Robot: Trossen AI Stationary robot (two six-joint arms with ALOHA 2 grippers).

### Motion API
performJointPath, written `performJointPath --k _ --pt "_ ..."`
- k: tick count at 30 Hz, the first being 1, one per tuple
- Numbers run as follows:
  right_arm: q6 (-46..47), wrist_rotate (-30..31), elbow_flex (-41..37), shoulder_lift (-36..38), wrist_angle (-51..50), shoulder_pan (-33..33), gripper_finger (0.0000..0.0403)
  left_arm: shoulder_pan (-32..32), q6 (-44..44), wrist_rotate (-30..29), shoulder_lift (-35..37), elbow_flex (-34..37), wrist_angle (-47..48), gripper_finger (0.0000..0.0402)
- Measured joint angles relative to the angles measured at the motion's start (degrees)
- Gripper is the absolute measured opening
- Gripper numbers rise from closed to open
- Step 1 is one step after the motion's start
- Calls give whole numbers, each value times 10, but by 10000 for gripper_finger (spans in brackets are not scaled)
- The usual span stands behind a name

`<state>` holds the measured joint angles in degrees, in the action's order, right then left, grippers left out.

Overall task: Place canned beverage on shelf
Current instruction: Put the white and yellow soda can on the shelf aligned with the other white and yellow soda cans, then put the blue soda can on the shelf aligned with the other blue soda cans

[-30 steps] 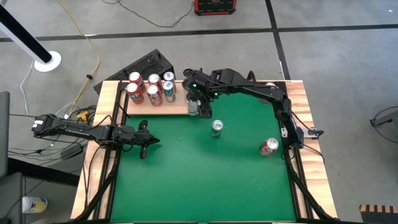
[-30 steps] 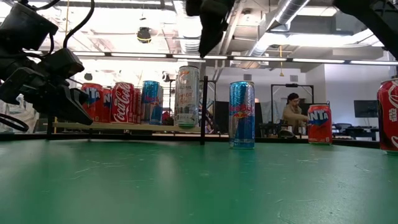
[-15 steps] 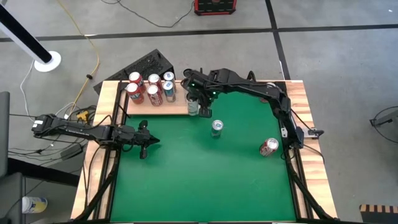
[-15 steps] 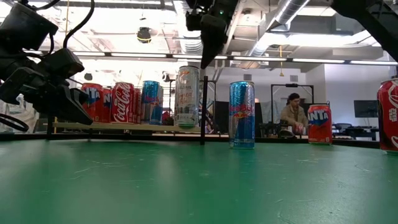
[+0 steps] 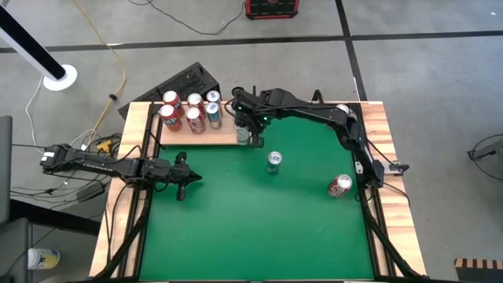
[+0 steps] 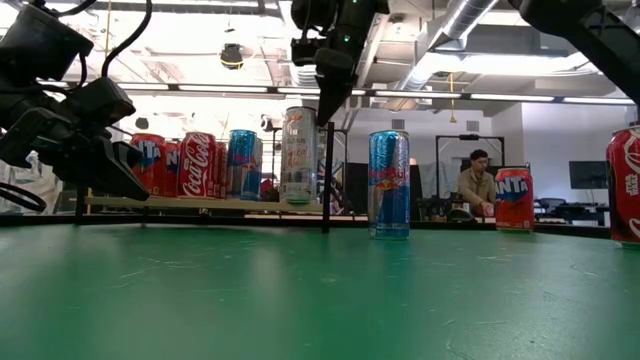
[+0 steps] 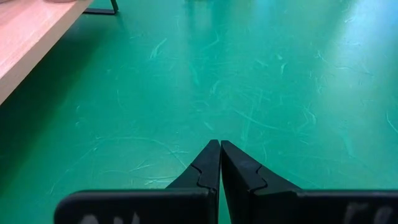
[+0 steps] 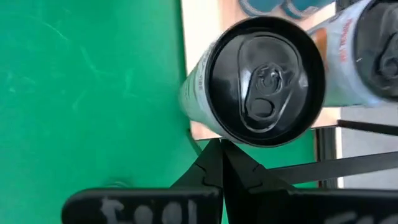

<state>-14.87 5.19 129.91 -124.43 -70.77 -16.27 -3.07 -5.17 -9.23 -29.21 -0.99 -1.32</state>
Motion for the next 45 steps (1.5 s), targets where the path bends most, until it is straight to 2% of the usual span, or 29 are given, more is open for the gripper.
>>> performJointPath --k 16,24,29,35,39,41,45 --pt "-2 2 0 -6 30 -4 19 0 0 0 0 0 0 0" --pt "33 -9 1 -5 -35 7 19 0 0 0 0 0 0 0" --pt "78 -63 1 -4 -106 44 19 0 0 0 0 0 0 0" --pt "131 -67 1 9 -187 113 20 0 0 0 0 0 0 0" --pt "173 -68 0 45 -189 155 20 0 0 0 0 0 0 0" --pt "190 -56 -11 80 -178 173 20 0 0 0 0 0 0 0" --pt "241 25 -89 158 -116 206 23 0 0 0 0 0 0 0"
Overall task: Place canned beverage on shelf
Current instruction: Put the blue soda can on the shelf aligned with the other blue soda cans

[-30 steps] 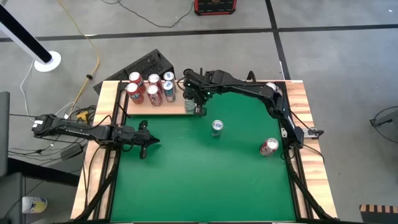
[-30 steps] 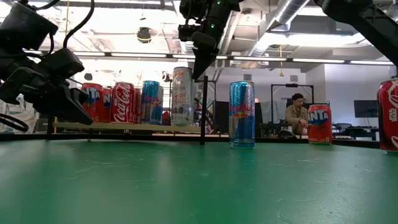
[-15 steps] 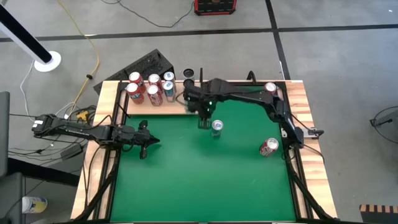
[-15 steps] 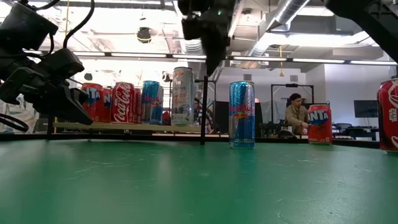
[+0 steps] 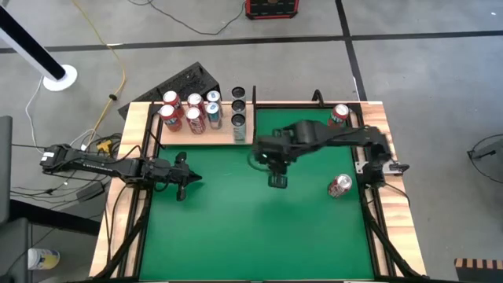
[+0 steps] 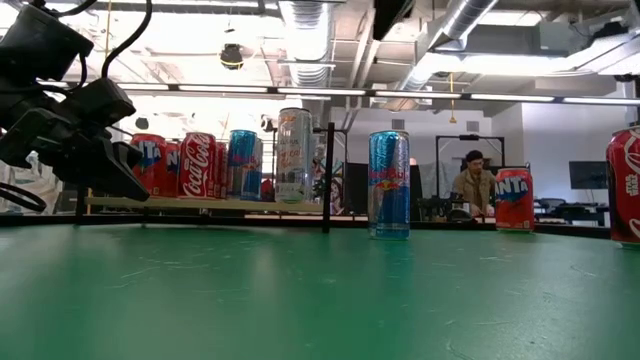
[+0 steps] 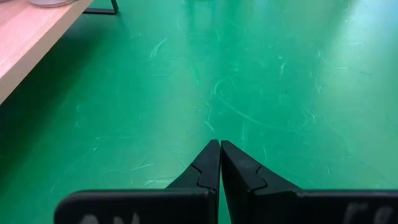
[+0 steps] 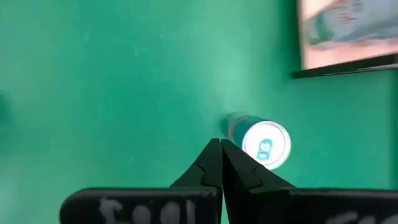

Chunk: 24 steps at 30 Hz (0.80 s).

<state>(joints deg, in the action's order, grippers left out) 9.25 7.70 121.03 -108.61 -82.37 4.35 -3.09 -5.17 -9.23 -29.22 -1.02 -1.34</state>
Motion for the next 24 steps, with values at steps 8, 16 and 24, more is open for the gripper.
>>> performJointPath --k 8,16,24 --pt "65 81 -236 114 183 33 45 0 0 0 0 0 0 0" --pt "83 68 -268 114 195 -6 111 0 0 0 0 0 0 0" --pt "73 71 -268 109 193 -43 263 0 0 0 0 0 0 0"
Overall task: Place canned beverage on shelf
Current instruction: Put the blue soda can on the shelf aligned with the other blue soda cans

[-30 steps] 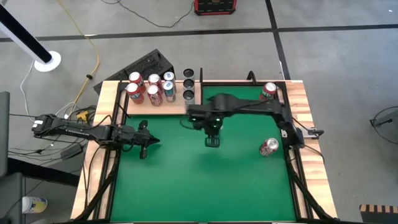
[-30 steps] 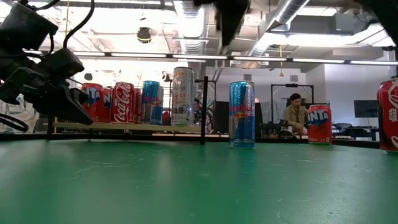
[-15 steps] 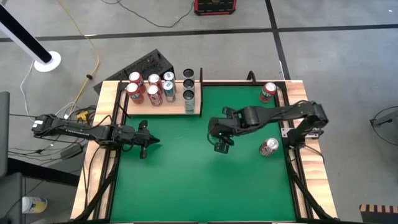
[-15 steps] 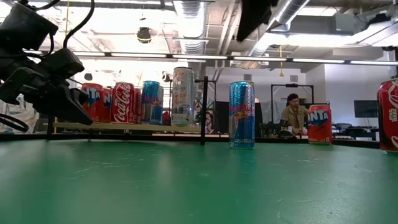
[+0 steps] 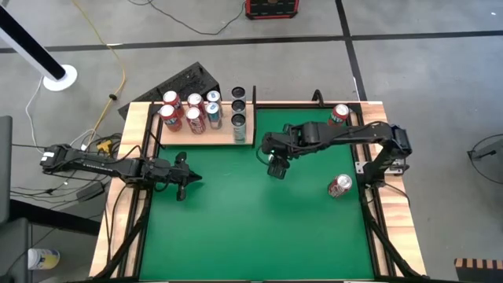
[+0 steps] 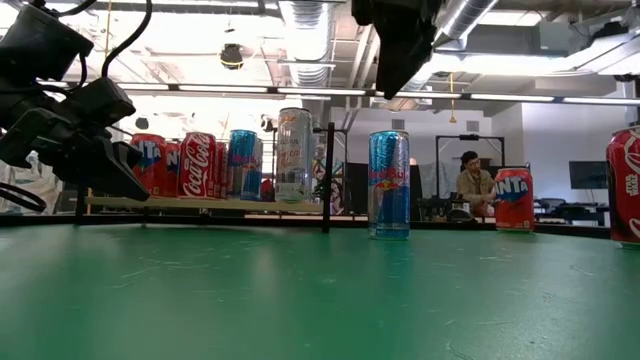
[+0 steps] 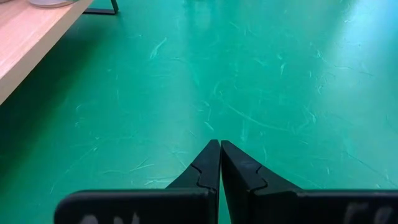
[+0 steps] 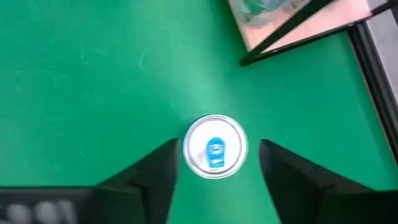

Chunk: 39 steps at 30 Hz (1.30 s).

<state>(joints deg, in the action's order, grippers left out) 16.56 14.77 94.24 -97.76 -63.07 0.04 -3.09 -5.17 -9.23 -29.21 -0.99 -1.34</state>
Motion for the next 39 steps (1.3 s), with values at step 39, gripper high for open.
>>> performJointPath --k 39 --pt "-49 -72 2 -136 -54 -39 378 0 0 0 0 0 0 0"
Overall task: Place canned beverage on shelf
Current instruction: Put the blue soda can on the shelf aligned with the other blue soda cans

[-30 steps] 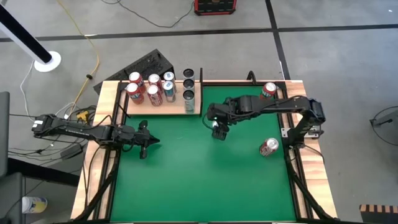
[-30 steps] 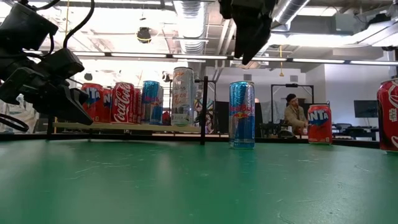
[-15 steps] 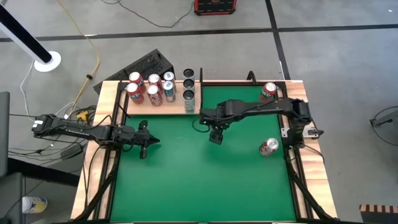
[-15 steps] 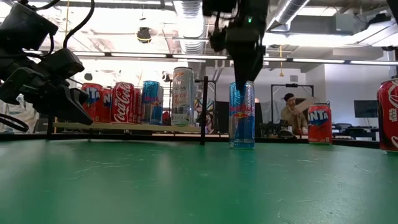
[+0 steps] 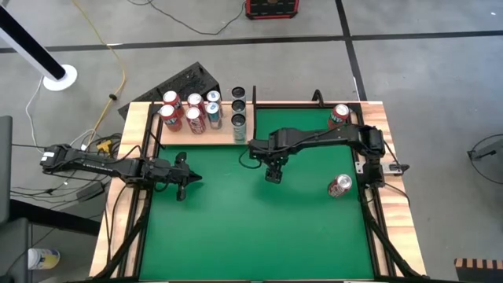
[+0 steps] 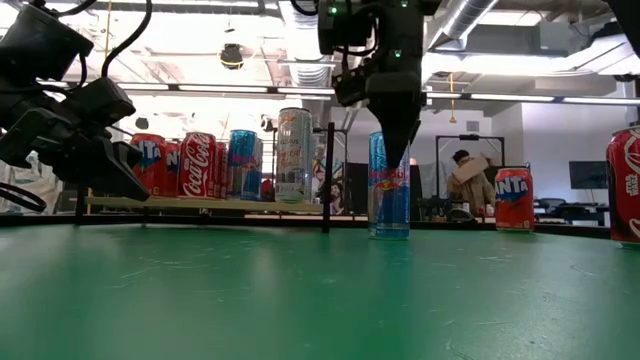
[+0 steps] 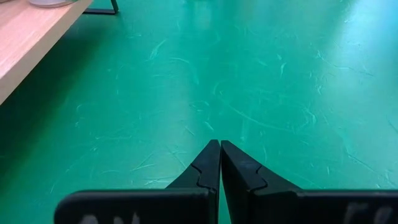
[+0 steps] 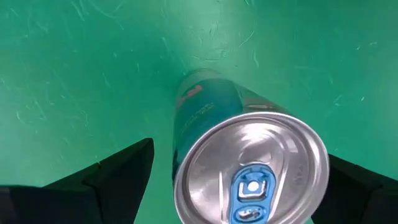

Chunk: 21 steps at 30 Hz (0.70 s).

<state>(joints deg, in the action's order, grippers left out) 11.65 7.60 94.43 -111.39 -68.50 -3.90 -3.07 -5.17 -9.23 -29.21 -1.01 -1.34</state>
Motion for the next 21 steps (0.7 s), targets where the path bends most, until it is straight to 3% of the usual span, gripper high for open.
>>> performJointPath --k 4,10,15,21 --pt "-1 0 23 0 -20 0 344 0 0 0 0 0 0 0" --pt "-1 -1 74 0 -41 0 261 0 0 0 0 0 0 0" --pt "12 -4 134 0 -65 7 261 0 0 0 0 0 0 0" --pt "-22 -35 204 0 -4 22 261 0 0 0 0 0 0 0"
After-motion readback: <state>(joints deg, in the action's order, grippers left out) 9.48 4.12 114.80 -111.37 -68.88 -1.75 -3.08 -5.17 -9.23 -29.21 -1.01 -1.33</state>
